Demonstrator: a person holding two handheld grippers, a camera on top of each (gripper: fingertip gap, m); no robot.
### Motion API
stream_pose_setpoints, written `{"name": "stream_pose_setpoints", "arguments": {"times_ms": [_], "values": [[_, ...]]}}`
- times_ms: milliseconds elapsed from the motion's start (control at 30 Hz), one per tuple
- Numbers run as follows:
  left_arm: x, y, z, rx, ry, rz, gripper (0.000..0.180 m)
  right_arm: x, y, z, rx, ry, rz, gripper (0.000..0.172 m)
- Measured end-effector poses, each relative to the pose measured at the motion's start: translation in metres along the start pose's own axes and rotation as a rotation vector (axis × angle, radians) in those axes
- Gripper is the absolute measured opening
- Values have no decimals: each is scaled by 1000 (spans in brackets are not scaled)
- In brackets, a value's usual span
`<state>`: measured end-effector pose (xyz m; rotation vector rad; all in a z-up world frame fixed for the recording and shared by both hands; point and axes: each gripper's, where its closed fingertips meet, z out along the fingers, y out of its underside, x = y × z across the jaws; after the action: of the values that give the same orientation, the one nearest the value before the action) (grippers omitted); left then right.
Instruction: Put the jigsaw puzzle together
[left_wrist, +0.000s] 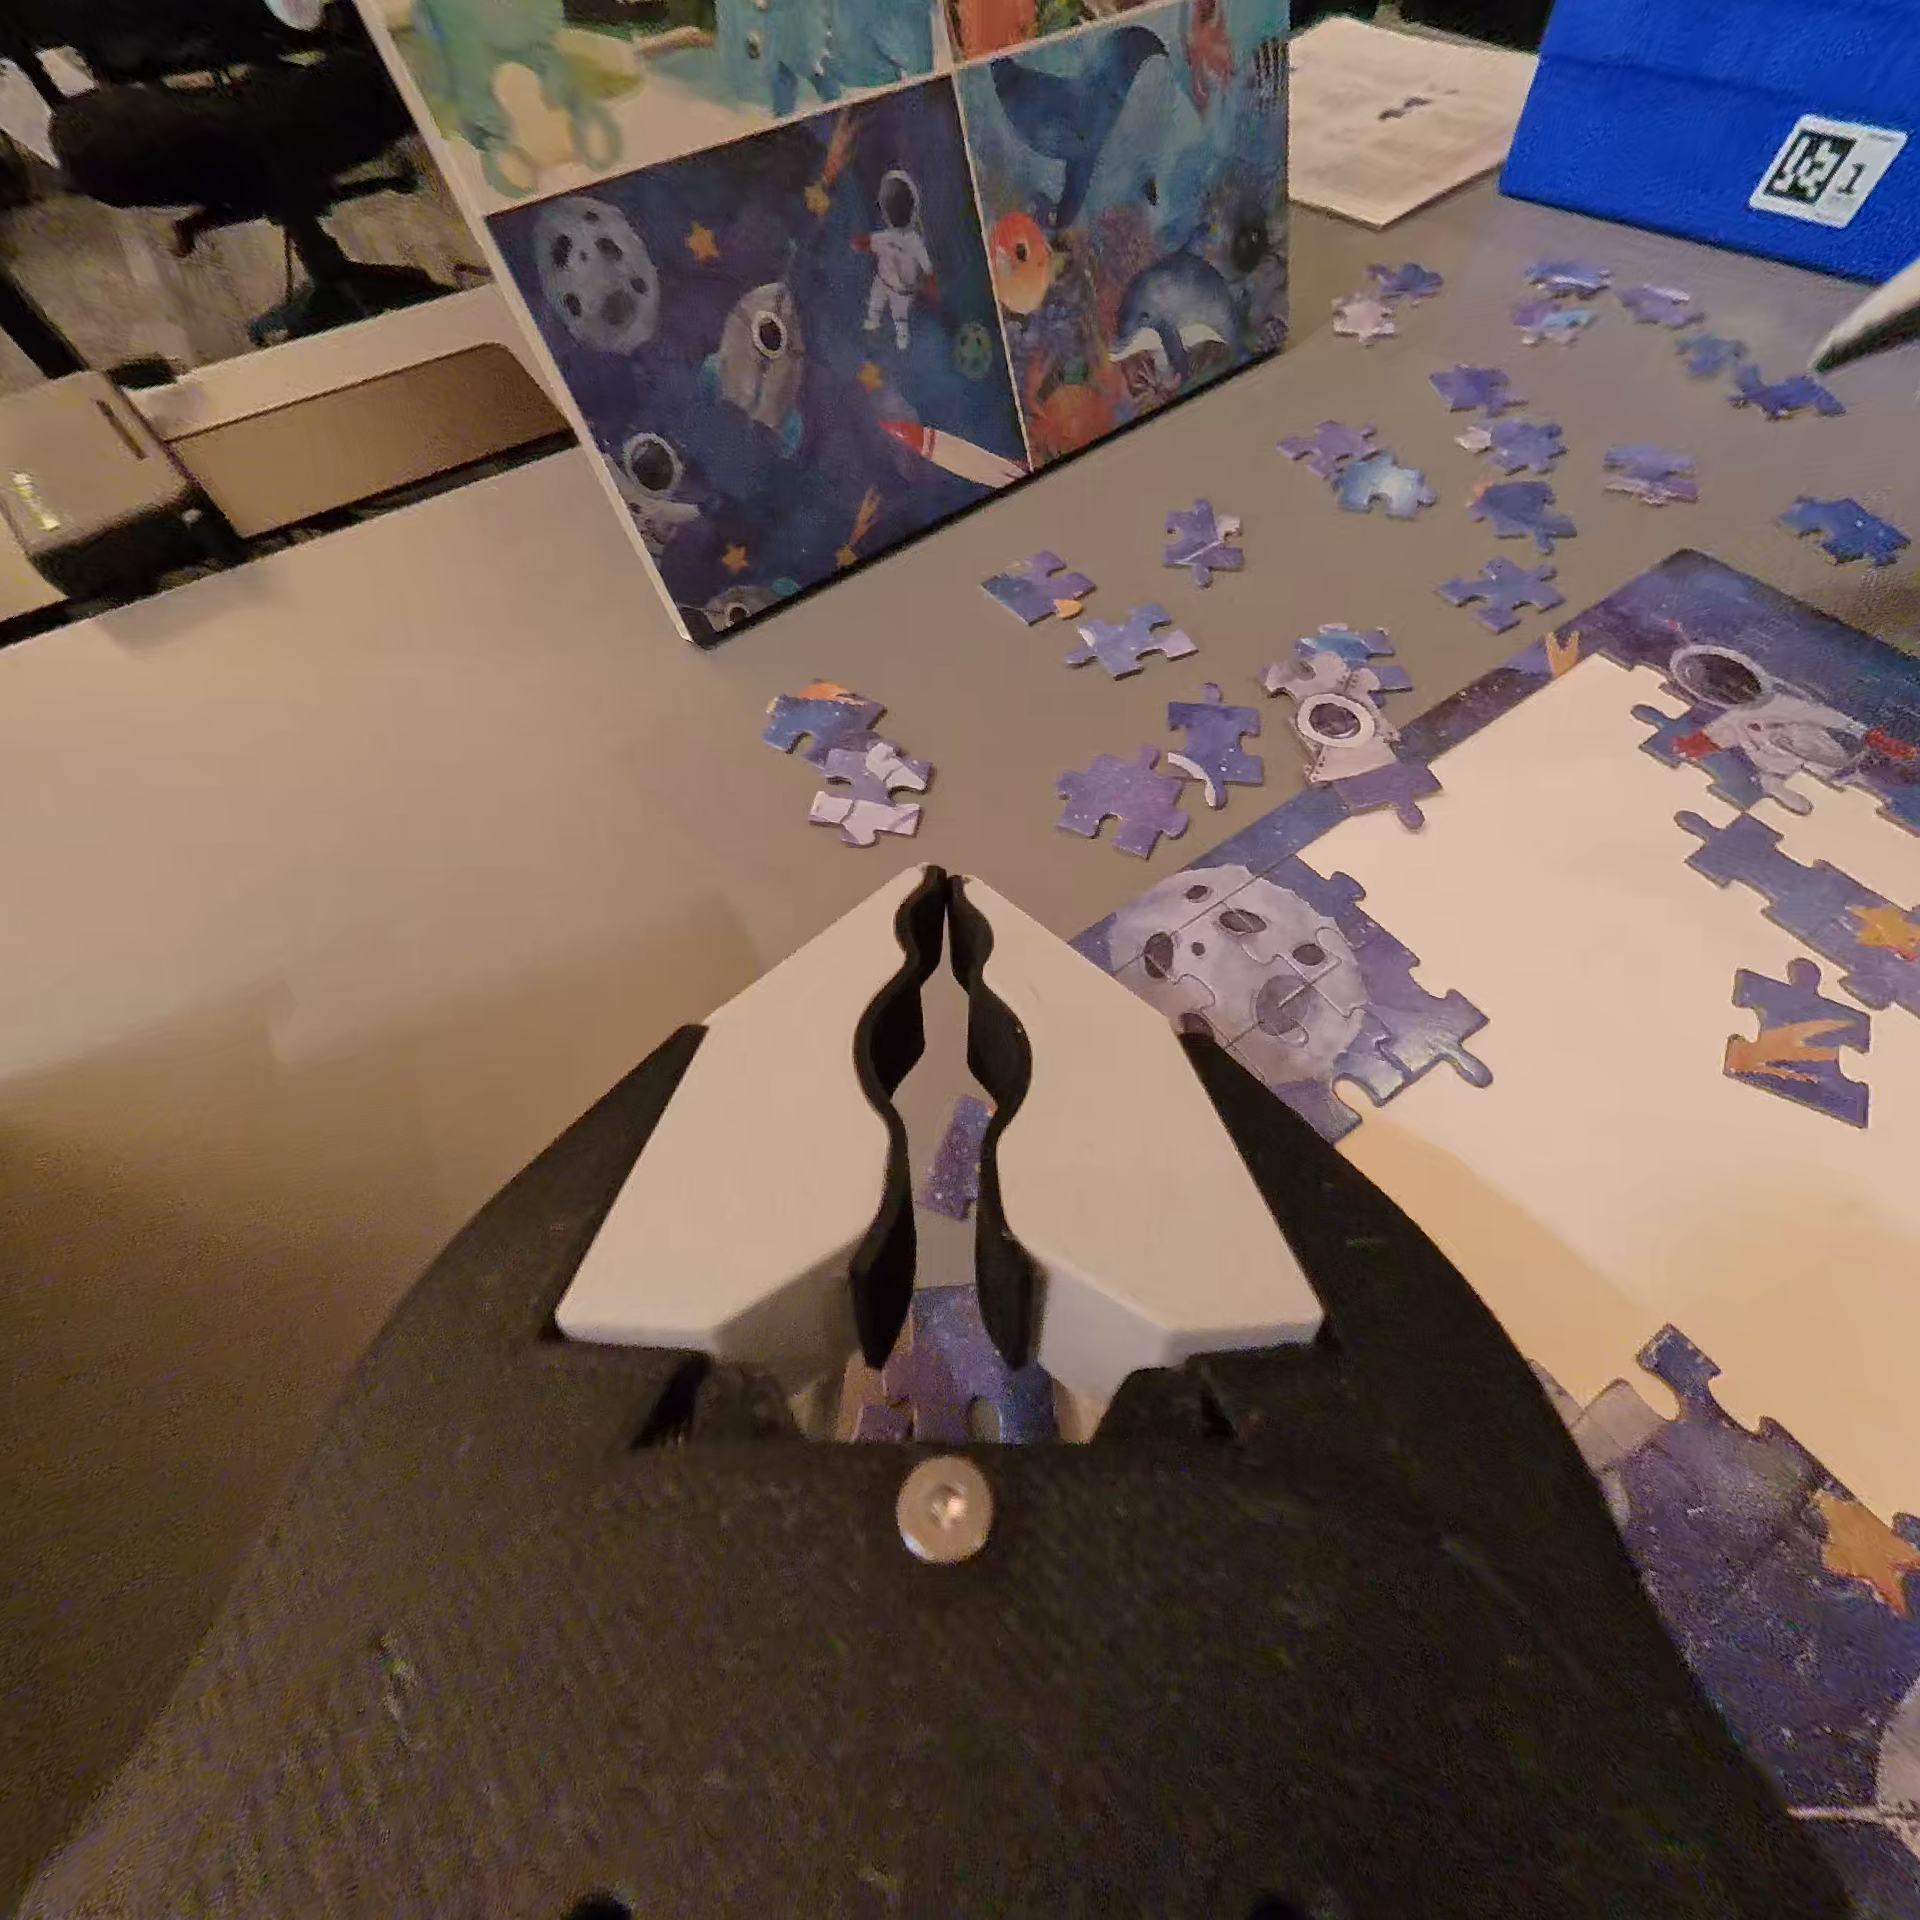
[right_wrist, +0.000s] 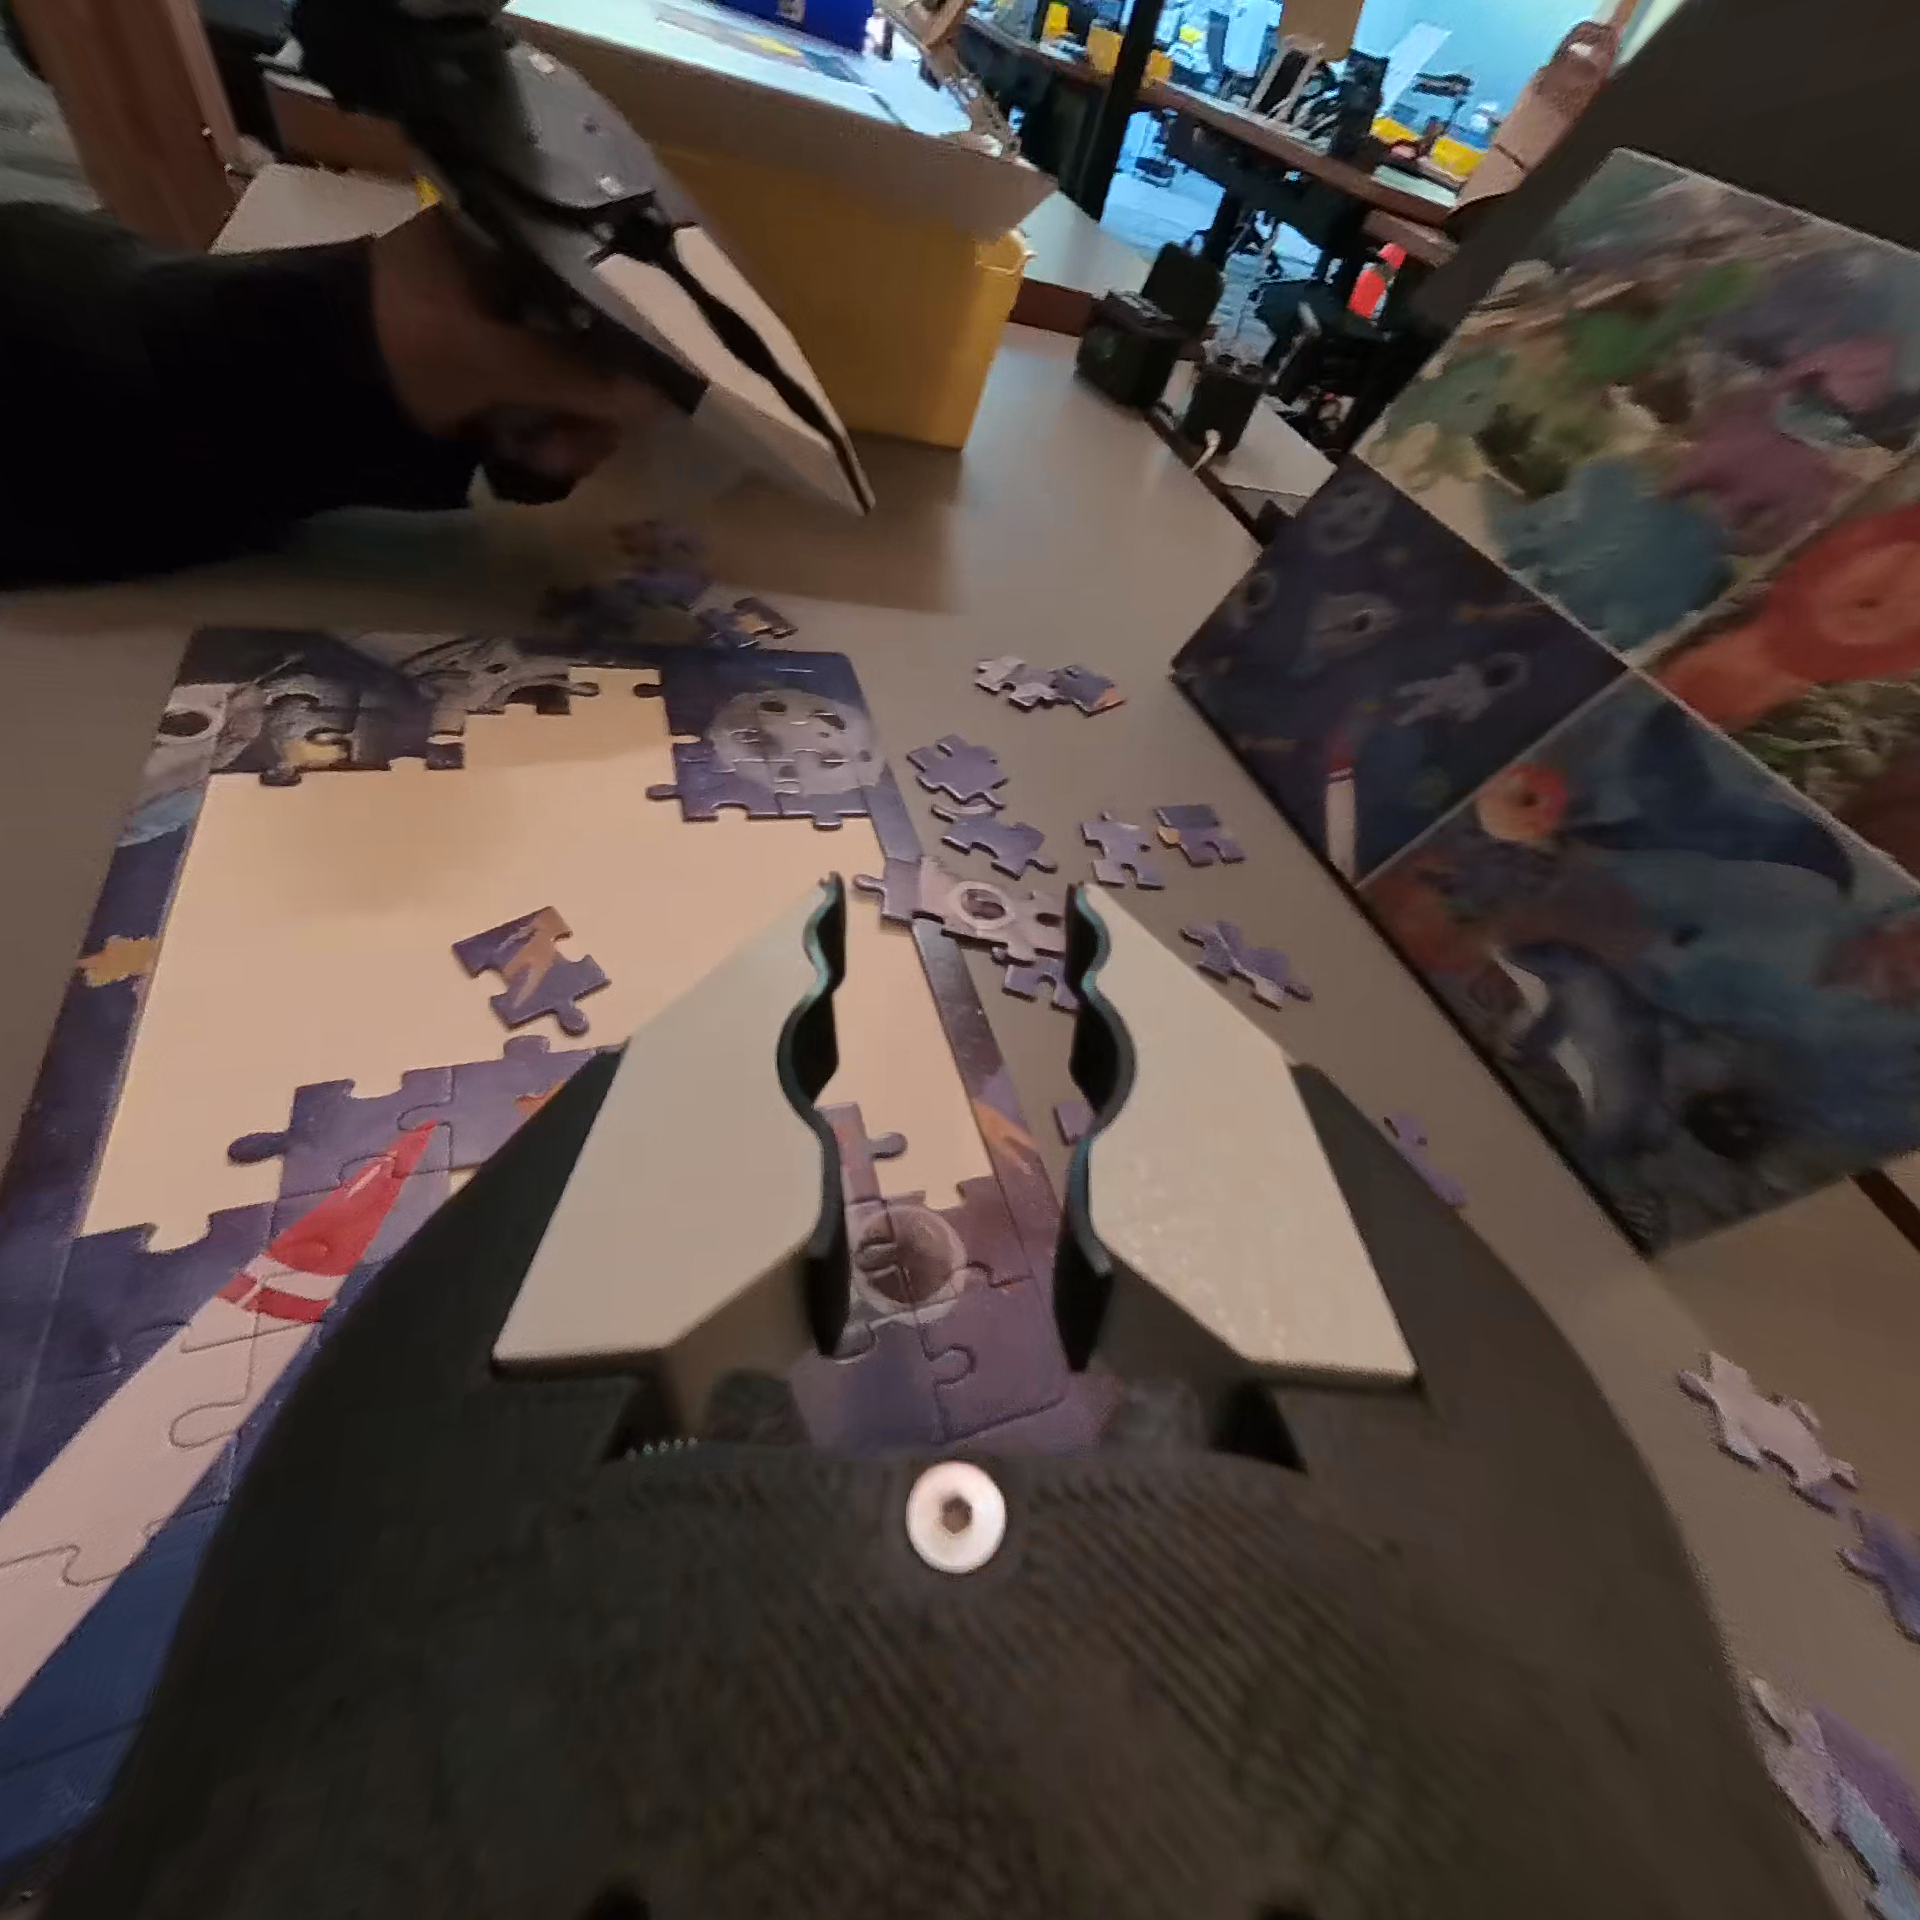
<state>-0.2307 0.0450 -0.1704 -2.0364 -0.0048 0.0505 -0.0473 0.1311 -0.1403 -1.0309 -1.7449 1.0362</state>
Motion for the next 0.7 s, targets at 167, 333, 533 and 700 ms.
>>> {"name": "stream_pose_setpoints", "arguments": {"times_ms": [167,333,533,700], "values": [[-6,-2,-3,36,-12,-16,0,2,-5,0,32,18,7,38],[-7,-8,-8,77,-21,2,0,22,-3,-9,61,90,55,32],[-6,-4,-5,64,-9,-2,0,34,-3,-14,84,138,88,23],[-4,-2,-4,54,5,2,0,38,-3,-16,91,160,86,15]]}}
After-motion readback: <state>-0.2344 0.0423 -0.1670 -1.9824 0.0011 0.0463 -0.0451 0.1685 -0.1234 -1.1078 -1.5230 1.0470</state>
